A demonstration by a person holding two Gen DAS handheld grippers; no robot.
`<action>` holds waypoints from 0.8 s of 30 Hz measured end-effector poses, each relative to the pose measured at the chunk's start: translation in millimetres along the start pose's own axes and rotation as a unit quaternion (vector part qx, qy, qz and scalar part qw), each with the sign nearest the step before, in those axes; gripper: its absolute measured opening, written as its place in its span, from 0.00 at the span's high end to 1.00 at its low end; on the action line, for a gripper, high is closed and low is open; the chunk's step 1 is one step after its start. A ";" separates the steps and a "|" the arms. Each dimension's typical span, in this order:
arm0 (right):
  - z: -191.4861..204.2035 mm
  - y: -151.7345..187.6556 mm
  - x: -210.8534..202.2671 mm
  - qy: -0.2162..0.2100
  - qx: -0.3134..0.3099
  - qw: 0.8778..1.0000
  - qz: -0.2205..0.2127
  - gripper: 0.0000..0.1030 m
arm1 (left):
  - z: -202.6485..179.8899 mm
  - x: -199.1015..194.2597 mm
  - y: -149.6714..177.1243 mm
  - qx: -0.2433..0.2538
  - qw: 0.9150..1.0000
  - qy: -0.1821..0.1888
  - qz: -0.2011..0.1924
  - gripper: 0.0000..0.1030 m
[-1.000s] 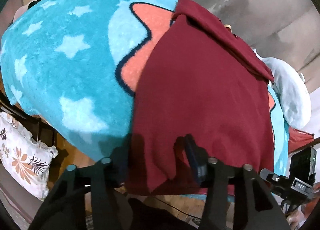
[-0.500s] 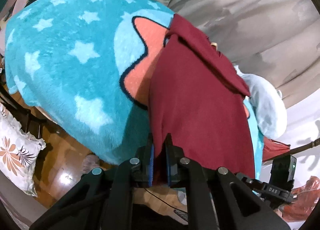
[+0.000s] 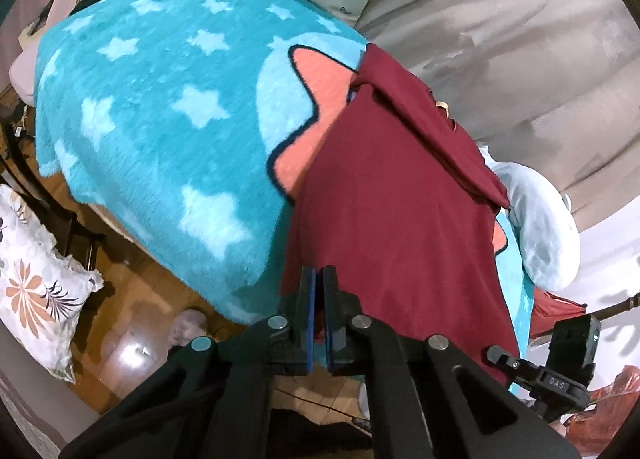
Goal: Fold small clothes
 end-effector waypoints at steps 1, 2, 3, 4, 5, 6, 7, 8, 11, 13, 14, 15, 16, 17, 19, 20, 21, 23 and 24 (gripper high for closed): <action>2.4 -2.0 -1.3 0.001 -0.008 1.000 -0.002 0.89 | -2.4 1.5 -3.1 -0.001 1.000 0.000 0.002 0.97; 3.8 -3.5 -3.2 0.001 -0.013 1.000 -0.004 0.89 | -4.6 2.2 -5.6 -0.002 1.000 0.001 0.003 0.97; 6.8 -6.9 -4.5 0.000 -0.018 1.000 -0.009 0.89 | -7.3 2.2 -8.3 -0.002 1.000 0.002 0.004 0.97; 6.4 -7.7 -8.3 -0.003 -0.020 1.000 -0.011 0.89 | -12.3 1.9 -13.7 0.000 1.000 0.005 0.003 0.97; 7.1 -10.4 -11.2 -0.007 -0.020 1.000 -0.016 0.89 | -15.7 1.6 -17.8 0.003 1.000 0.006 0.003 0.97; 7.6 -14.7 -14.2 -0.009 -0.021 0.999 -0.022 0.89 | -19.6 1.5 -22.6 0.005 1.000 0.007 0.002 0.97; 10.6 -23.1 -16.5 -0.011 -0.021 0.999 -0.032 0.89 | -26.5 2.1 -31.7 0.010 1.000 0.012 0.001 0.97; 10.5 -27.9 -19.6 -0.014 -0.022 0.999 -0.037 0.89 | -31.6 3.1 -38.5 0.013 1.000 0.015 0.000 0.97; 17.8 -56.2 -25.6 -0.025 -0.023 0.998 -0.061 0.89 | -52.8 11.9 -69.1 0.029 0.999 0.020 -0.004 0.97; 22.9 -80.2 -30.4 -0.027 -0.024 0.996 -0.078 0.89 | -72.1 22.1 -96.6 0.044 0.999 0.026 -0.008 0.97; 25.2 -92.0 -33.1 -0.025 -0.027 0.996 -0.086 0.89 | -80.3 26.5 -108.0 0.053 0.998 0.026 -0.012 0.97; 28.4 -109.2 -34.6 -0.017 -0.032 0.995 -0.098 0.89 | -89.5 31.9 -121.2 0.062 0.998 0.025 -0.017 0.97; 30.9 -121.8 -35.5 -0.010 -0.036 0.994 -0.106 0.89 | -98.8 40.1 -137.0 0.071 0.997 0.025 -0.020 0.97; 30.7 -136.9 -38.1 -0.002 -0.036 0.993 -0.116 0.89 | -109.0 51.7 -155.1 0.078 0.996 0.026 -0.020 0.97; 25.4 -170.9 -36.4 0.010 -0.025 0.991 -0.131 0.89 | -124.7 73.3 -184.9 0.084 0.996 0.027 -0.015 0.97; 21.4 -186.8 -33.9 0.017 -0.019 0.990 -0.137 0.90 | -133.8 87.8 -202.0 0.089 0.996 0.024 -0.011 0.97; 15.5 -202.9 -30.3 0.029 -0.012 0.989 -0.144 0.90 | -140.5 99.5 -214.3 0.094 0.995 0.020 -0.009 0.97; -1.9 -233.8 -18.9 0.056 0.007 0.987 -0.150 0.90 | -155.7 128.7 -242.2 0.109 0.994 0.005 -0.006 0.97; -15.1 -248.0 -12.4 0.072 0.021 0.986 -0.152 0.89 | -160.9 142.8 -253.7 0.115 0.993 -0.003 -0.005 0.97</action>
Point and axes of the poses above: each gripper's, at about its wrist camera, not at the fingertips, and x roughly the way its jaws point, z to its left, y to its underside, the point moved 4 cm from there along x, roughly the way its jaws point, and after that the axes turned 6 degrees about -y, right-handed, at the moved point
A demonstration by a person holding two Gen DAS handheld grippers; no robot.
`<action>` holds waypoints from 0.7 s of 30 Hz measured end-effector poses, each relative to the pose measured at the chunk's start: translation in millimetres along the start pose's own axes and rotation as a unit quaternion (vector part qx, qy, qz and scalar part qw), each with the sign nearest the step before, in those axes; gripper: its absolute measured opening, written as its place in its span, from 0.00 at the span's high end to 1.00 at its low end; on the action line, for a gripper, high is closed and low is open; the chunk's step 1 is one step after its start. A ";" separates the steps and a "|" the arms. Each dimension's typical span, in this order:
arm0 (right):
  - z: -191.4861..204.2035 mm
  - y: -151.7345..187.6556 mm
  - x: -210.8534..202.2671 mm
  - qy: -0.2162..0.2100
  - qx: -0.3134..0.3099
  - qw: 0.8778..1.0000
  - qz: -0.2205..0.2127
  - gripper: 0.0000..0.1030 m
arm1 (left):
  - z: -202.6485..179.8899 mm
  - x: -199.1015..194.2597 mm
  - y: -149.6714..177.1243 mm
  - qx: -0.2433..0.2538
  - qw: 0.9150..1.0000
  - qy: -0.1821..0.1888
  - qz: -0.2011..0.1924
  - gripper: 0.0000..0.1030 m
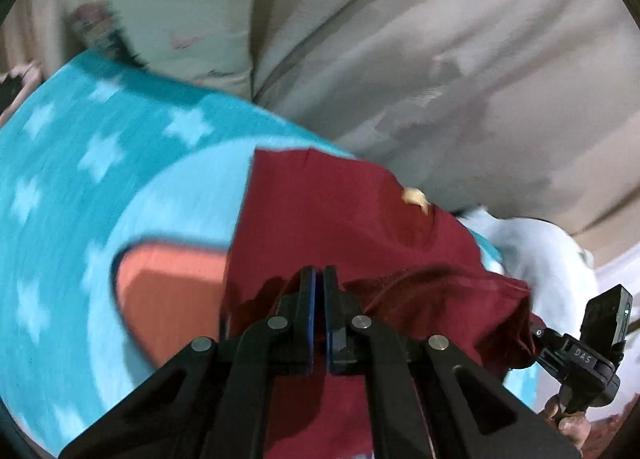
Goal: Fold small clothes
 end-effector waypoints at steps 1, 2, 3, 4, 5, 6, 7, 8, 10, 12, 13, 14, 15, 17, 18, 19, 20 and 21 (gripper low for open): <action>-12.6 -9.0 10.7 0.017 0.014 1.000 -0.001 0.89 | -0.6 14.6 -11.3 0.004 1.000 -0.007 0.003 0.97; -23.9 -16.9 19.7 0.033 0.029 0.999 -0.001 0.88 | 0.3 24.8 -17.9 0.004 1.000 -0.010 0.009 0.96; -37.1 -22.4 28.4 0.049 0.043 0.998 0.002 0.88 | 2.7 35.3 -25.4 0.001 1.000 -0.009 0.018 0.96; -50.6 -26.0 36.9 0.062 0.057 0.996 0.009 0.88 | 4.9 44.0 -33.0 -0.006 1.000 -0.001 0.026 0.96; -61.8 -27.7 43.3 0.061 0.078 0.995 0.017 0.88 | 6.3 46.7 -37.6 -0.008 1.000 0.006 0.027 0.96; -67.0 -28.3 44.3 0.055 0.089 0.994 0.018 0.88 | 7.3 47.7 -42.6 -0.006 1.000 0.013 0.026 0.96; -70.2 -30.2 43.6 0.045 0.103 0.994 0.014 0.88 | 8.1 46.6 -47.9 -0.003 1.000 0.017 0.021 0.96; -70.3 -32.2 41.8 0.038 0.108 0.993 0.011 0.88 | 10.1 44.3 -53.2 -0.002 1.000 0.021 0.018 0.96; -68.2 -35.7 35.8 0.021 0.114 0.993 0.004 0.87 | 14.7 39.2 -58.1 -0.014 0.999 0.037 0.018 0.94; -63.6 -40.1 26.7 0.006 0.119 0.993 -0.008 0.85 | 21.5 33.6 -59.7 -0.028 0.998 0.044 0.020 0.82; -61.7 -41.9 23.1 -0.001 0.121 0.993 -0.011 0.82 | 24.2 29.8 -58.6 -0.031 0.998 0.043 0.015 0.80; -60.4 -45.9 19.3 -0.007 0.122 0.992 -0.015 0.79 | 25.9 27.0 -57.5 -0.031 0.999 0.040 0.012 0.79; -59.3 -47.2 16.9 -0.012 0.123 0.992 -0.017 0.77 | 27.7 24.3 -56.1 -0.028 0.999 0.037 0.009 0.78; -60.1 -49.3 15.8 -0.020 0.130 0.991 -0.018 0.74 | 28.7 18.0 -49.7 -0.020 0.999 0.033 0.004 0.78; -62.8 -49.3 15.1 -0.031 0.141 0.989 -0.018 0.74 | 27.2 16.6 -46.9 -0.018 0.999 0.034 0.003 0.78; -64.4 -49.2 16.5 -0.038 0.151 0.988 -0.019 0.73 | 26.3 14.1 -42.8 -0.014 0.999 0.037 0.002 0.78; -69.4 -48.8 16.5 -0.051 0.169 0.984 -0.022 0.71 | 23.8 10.4 -36.2 -0.006 0.999 0.041 -0.001 0.78; -74.0 -47.1 15.5 -0.064 0.187 0.980 -0.025 0.70 | 22.1 9.1 -32.3 -0.001 0.999 0.042 -0.002 0.78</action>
Point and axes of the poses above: each gripper's, at about its wrist camera, not at the fingertips, and x roughly the way its jaws point, z to its left, y to its underside, the point moved 4 cm from there along x, roughly the way its jaws point, and after that the axes turned 6 degrees about -y, right-handed, at the moved point
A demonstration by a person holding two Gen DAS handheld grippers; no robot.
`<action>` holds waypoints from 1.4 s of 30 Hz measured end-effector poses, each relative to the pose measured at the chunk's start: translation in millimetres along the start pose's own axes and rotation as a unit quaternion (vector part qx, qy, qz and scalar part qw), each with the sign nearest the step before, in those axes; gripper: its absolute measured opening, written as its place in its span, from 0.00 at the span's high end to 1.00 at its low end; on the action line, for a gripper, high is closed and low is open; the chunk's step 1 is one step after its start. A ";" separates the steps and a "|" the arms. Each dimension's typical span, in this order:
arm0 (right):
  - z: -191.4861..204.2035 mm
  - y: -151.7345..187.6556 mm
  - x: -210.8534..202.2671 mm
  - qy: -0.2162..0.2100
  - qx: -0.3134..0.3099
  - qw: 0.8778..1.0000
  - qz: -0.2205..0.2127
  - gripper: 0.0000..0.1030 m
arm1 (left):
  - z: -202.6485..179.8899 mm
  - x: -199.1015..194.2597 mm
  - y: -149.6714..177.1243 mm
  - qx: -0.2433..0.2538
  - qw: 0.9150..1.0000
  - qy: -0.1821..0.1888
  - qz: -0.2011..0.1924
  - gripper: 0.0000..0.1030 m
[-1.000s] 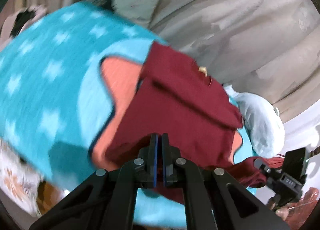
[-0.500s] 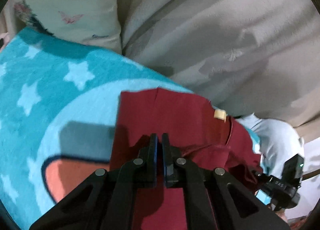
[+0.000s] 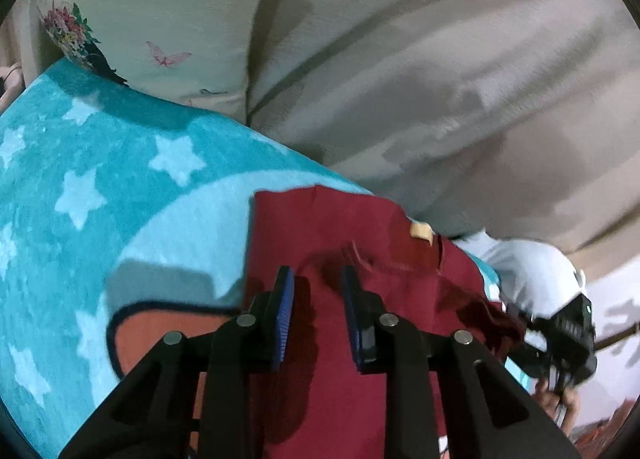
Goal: Fold small clothes
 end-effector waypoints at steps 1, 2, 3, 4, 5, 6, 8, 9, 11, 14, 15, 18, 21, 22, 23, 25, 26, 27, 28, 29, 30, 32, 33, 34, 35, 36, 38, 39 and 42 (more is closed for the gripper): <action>-4.9 -0.4 -2.6 -0.021 0.024 0.999 -0.004 0.68 | -4.6 -1.0 7.3 0.014 1.000 -0.001 -0.002 0.77; -8.8 0.0 -8.0 -0.038 0.041 0.998 -0.010 0.65 | -8.3 -1.4 12.9 0.025 1.000 -0.003 -0.002 0.73; -11.0 -0.3 -12.9 -0.056 0.057 0.997 -0.018 0.63 | -12.6 -0.1 19.2 0.041 0.999 -0.006 -0.001 0.68; -11.0 -0.7 -17.3 -0.065 0.062 0.996 -0.023 0.59 | -14.7 2.1 24.7 0.056 0.998 -0.009 0.002 0.67; -10.0 -0.6 -21.4 -0.072 0.064 0.995 -0.029 0.52 | -16.1 6.7 27.9 0.064 0.998 -0.015 0.007 0.66; -8.5 -0.6 -26.4 -0.073 0.062 0.995 -0.036 0.48 | -15.7 11.9 30.9 0.070 0.997 -0.023 0.012 0.66; -5.3 -3.1 -42.7 -0.057 0.048 0.995 -0.066 0.32 | -9.1 26.4 31.7 0.069 0.997 -0.038 0.020 0.66; -3.4 -4.6 -51.0 -0.047 0.039 0.995 -0.079 0.31 | -4.8 32.1 29.8 0.064 0.997 -0.049 0.021 0.66; 4.6 -4.6 -64.7 -0.032 0.014 0.995 -0.091 0.31 | 6.7 43.6 24.4 0.048 0.996 -0.069 0.023 0.66; 31.9 10.1 -56.5 -0.017 -0.063 0.996 -0.057 0.35 | 15.2 55.4 22.7 0.027 0.997 -0.067 0.033 0.65; 40.5 18.4 -44.5 -0.009 -0.091 0.995 -0.030 0.36 | 15.0 57.5 23.1 0.028 0.997 -0.068 0.032 0.64; 49.7 40.6 6.2 0.037 -0.160 0.985 0.051 0.42 | 10.2 60.7 23.7 0.038 0.996 -0.080 0.025 0.61; 27.8 28.2 34.0 0.114 -0.184 0.975 0.055 0.46 | 9.3 61.4 21.1 0.037 0.996 -0.082 0.029 0.59; 15.4 13.0 35.7 0.150 -0.184 0.971 0.031 0.56 | 10.3 61.1 19.6 0.033 0.996 -0.079 0.033 0.59; 9.0 3.7 33.4 0.163 -0.179 0.970 0.014 0.78 | 11.8 59.3 18.2 0.028 0.996 -0.076 0.036 0.59; -2.4 -14.7 19.9 0.163 -0.136 0.977 -0.017 0.87 | 15.0 49.3 15.2 0.020 0.997 -0.074 0.033 0.59; -2.0 -17.8 9.6 0.154 -0.120 0.980 -0.032 0.85 | 16.3 44.3 14.4 0.018 0.997 -0.074 0.029 0.59; -0.1 -19.0 3.1 0.153 -0.120 0.980 -0.040 0.82 | 17.9 38.2 14.1 0.015 0.997 -0.074 0.024 0.59; 5.9 -17.8 -7.9 0.158 -0.136 0.977 -0.049 0.70 | 21.3 30.1 14.5 0.009 0.997 -0.075 0.017 0.59; 9.7 -16.0 -12.7 0.162 -0.146 0.975 -0.052 0.59 | 24.4 24.0 15.7 0.004 0.997 -0.077 0.013 0.59; 13.3 -11.9 -22.8 0.164 -0.156 0.972 -0.056 0.58 | 28.6 17.3 17.8 -0.003 0.997 -0.080 0.009 0.58; 13.3 0.3 -40.2 0.164 -0.158 0.972 -0.061 0.49 | 39.3 4.9 25.9 -0.024 0.996 -0.086 0.003 0.54; 9.2 7.9 -51.7 0.165 -0.154 0.972 -0.067 0.46 | 45.9 -0.4 32.6 -0.037 0.995 -0.089 0.002 0.52; 4.7 14.8 -61.1 0.162 -0.148 0.973 -0.069 0.44 | 50.1 -2.4 37.0 -0.044 0.995 -0.090 0.002 0.52; 2.5 23.4 -68.1 0.157 -0.141 0.975 -0.069 0.44 | 54.7 -4.4 45.2 -0.053 0.994 -0.091 0.004 0.52; -3.7 32.9 -75.0 0.150 -0.133 0.977 -0.068 0.44 | 57.7 -5.6 52.0 -0.056 0.994 -0.092 0.008 0.52; -11.4 48.2 -78.5 0.137 -0.126 0.981 -0.061 0.44 | 57.9 -5.2 70.0 -0.056 0.994 -0.091 0.016 0.52; -13.0 58.0 -78.5 0.125 -0.127 0.983 -0.052 0.44 | 55.3 -4.5 76.6 -0.053 0.995 -0.087 0.016 0.52; -12.4 85.7 -69.7 0.100 -0.143 0.984 -0.024 0.44 | 44.6 0.1 95.5 -0.019 0.996 -0.090 0.014 0.47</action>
Point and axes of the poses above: each gripper's, at about its wrist camera, not at the fingertips, and x roughly the way its jaws point, z to its left, y to its underside, the point moved 4 cm from there along x, roughly the way its jaws point, and after that the axes turned 6 degrees about -y, right-handed, at the moved point
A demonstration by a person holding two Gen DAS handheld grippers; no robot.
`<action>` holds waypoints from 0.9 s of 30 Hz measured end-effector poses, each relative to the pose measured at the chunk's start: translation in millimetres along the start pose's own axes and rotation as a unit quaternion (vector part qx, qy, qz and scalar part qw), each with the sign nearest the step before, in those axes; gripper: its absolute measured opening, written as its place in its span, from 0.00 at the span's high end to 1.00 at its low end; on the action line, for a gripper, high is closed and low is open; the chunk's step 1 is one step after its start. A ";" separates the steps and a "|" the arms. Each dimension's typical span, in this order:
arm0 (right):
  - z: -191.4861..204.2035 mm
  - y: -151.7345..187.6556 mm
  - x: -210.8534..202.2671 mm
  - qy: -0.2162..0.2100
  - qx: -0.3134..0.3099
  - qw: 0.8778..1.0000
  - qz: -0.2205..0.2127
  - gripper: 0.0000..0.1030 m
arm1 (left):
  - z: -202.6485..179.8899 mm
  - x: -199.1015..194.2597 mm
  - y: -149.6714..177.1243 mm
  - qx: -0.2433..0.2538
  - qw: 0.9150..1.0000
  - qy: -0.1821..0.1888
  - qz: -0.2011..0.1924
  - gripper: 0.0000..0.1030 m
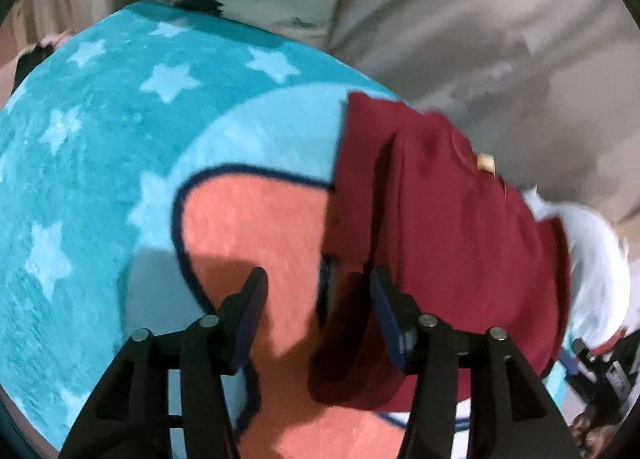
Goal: Fold small clothes
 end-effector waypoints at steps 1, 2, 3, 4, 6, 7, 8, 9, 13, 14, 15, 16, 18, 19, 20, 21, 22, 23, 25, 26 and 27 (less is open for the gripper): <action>5.0 7.8 6.2 -0.007 -0.009 1.000 0.011 0.44 | -4.6 3.5 5.2 0.013 1.000 -0.004 0.001 0.47; 9.6 14.1 13.4 -0.007 -0.019 1.000 0.022 0.43 | -8.6 7.2 8.1 0.023 1.000 -0.005 0.006 0.47; 12.5 19.9 20.4 -0.001 -0.032 0.999 0.031 0.42 | -10.6 9.4 9.8 0.029 0.999 -0.005 0.010 0.52; 15.6 24.8 31.1 0.009 -0.052 0.998 0.041 0.40 | -13.9 13.8 11.9 0.043 0.999 -0.013 0.020 0.63; 14.4 31.0 42.3 0.041 -0.085 0.994 0.056 0.53 | -17.5 21.7 13.1 0.067 0.996 -0.042 0.041 0.91; 11.0 29.8 46.4 0.055 -0.088 0.992 0.066 0.87 | -17.3 20.8 10.3 0.065 0.996 -0.045 0.044 0.92; 7.5 26.3 45.9 0.048 -0.077 0.993 0.071 0.91 | -17.1 19.3 7.8 0.063 0.996 -0.047 0.046 0.92; 4.5 21.7 39.8 0.036 -0.064 0.995 0.065 0.91 | -17.3 17.3 5.5 0.062 0.996 -0.049 0.045 0.92; -15.3 6.2 12.8 0.064 -0.042 0.996 0.034 0.93 | -16.2 10.9 3.9 0.041 0.997 -0.045 0.044 0.92; -26.4 4.9 9.5 0.065 -0.022 0.997 0.040 0.91 | -13.8 9.9 4.0 0.029 0.998 -0.040 0.045 0.90; -34.3 5.4 6.1 0.065 -0.010 0.997 0.043 0.90 | -11.3 7.1 5.6 0.016 0.998 -0.036 0.047 0.90; -37.0 7.1 -0.3 0.067 -0.007 0.997 0.038 0.90 | -6.4 2.2 7.4 -0.004 0.999 -0.029 0.046 0.89; -32.7 10.0 -7.1 0.074 -0.023 0.997 0.030 0.90 | 1.9 -6.4 9.9 -0.025 0.999 -0.031 0.037 0.89; -28.8 13.0 -11.7 0.077 -0.034 0.996 0.028 0.90 | 7.1 -12.7 9.4 -0.032 0.998 -0.033 0.031 0.88; -24.4 14.1 -17.8 0.076 -0.040 0.996 0.027 0.90 | 11.0 -19.0 10.9 -0.039 0.998 -0.033 0.025 0.83; -19.9 17.1 -22.0 0.072 -0.048 0.996 0.027 0.90 | 12.8 -23.5 9.5 -0.043 0.998 -0.031 0.021 0.77; -14.1 18.2 -23.0 0.065 -0.055 0.996 0.026 0.89 | 14.3 -28.5 10.2 -0.048 0.998 -0.029 0.015 0.72; -7.3 18.7 -23.3 0.058 -0.063 0.996 0.026 0.85 | 16.1 -33.7 12.2 -0.053 0.998 -0.028 0.007 0.64; 8.5 20.4 -21.5 0.041 -0.082 0.995 0.030 0.78 | 15.7 -36.1 14.5 -0.055 0.998 -0.023 0.002 0.56; 17.0 21.5 -17.8 0.033 -0.092 0.995 0.035 0.74 | 14.4 -35.7 16.4 -0.054 0.998 -0.016 0.002 0.55; 26.7 22.6 -12.3 0.026 -0.103 0.993 0.042 0.73 | 12.2 -34.0 17.2 -0.052 0.999 -0.010 0.003 0.55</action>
Point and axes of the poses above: each gripper's, at about its wrist camera, not at the fingertips, and x roughly the way its jaws point, z to its left, y to its underside, the point moved 4 cm from there along x, roughly the way its jaws point, and after that the axes turned 6 degrees about -y, right-handed, at the moved point
